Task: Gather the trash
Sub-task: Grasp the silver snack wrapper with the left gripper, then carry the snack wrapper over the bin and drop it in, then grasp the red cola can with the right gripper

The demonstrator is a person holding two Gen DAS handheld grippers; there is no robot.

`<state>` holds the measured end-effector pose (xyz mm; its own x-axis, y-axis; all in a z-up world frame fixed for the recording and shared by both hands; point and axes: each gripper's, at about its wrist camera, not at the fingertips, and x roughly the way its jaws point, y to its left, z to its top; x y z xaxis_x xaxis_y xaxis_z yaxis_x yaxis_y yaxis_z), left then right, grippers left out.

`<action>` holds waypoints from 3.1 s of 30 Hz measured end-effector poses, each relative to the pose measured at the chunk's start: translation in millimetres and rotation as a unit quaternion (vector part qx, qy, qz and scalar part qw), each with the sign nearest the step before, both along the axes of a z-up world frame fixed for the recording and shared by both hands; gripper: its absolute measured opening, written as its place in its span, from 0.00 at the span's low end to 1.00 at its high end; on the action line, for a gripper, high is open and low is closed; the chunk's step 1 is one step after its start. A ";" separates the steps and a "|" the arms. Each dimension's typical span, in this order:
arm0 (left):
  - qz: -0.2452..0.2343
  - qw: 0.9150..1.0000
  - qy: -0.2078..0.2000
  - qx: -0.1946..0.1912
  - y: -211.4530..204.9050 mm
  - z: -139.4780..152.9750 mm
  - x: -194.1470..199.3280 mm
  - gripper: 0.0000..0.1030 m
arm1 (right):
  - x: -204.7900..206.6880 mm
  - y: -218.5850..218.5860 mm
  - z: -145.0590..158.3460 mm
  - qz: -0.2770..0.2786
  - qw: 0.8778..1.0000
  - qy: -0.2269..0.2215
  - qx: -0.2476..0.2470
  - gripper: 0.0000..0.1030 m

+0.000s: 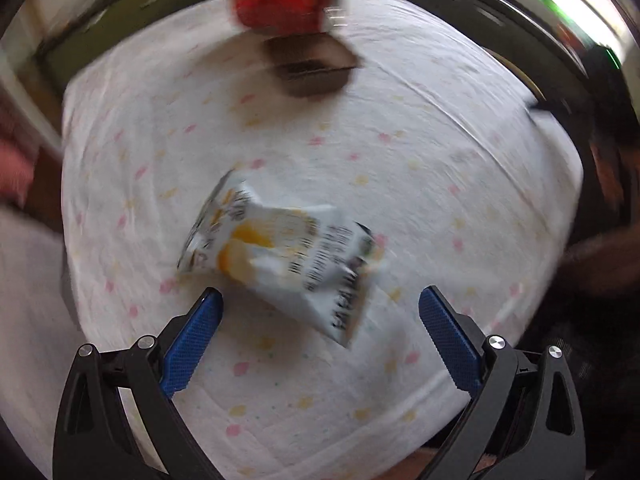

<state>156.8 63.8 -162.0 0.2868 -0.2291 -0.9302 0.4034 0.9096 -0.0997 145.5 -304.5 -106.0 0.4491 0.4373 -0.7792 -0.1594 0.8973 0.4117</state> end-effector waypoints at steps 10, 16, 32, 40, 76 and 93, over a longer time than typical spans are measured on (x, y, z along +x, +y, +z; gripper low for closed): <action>0.132 0.986 0.069 -0.077 7.1 7.0 37.7 0.94 | -8.2 3.0 -0.7 0.016 1.000 0.001 0.013 0.80; 0.094 0.994 0.049 0.028 -17.7 -1.0 65.3 0.94 | -12.6 -3.6 -0.2 0.011 1.000 0.000 0.021 0.80; 0.068 0.995 0.038 0.064 -25.4 12.3 35.5 0.43 | -16.6 -17.4 1.5 -0.002 0.999 -0.008 0.031 0.80; 0.012 0.999 0.000 0.049 -70.7 39.2 12.7 0.40 | -18.2 -30.6 6.8 -0.018 0.999 -0.019 0.035 0.80; -0.230 0.961 -0.139 -0.070 -495.3 86.3 125.8 0.81 | -93.2 -252.1 7.1 -0.289 0.955 -0.070 0.018 0.80; 0.065 0.953 -0.273 -0.112 -125.5 128.2 -9.0 0.95 | 45.6 -58.4 60.2 -0.005 0.997 -0.074 -0.008 0.81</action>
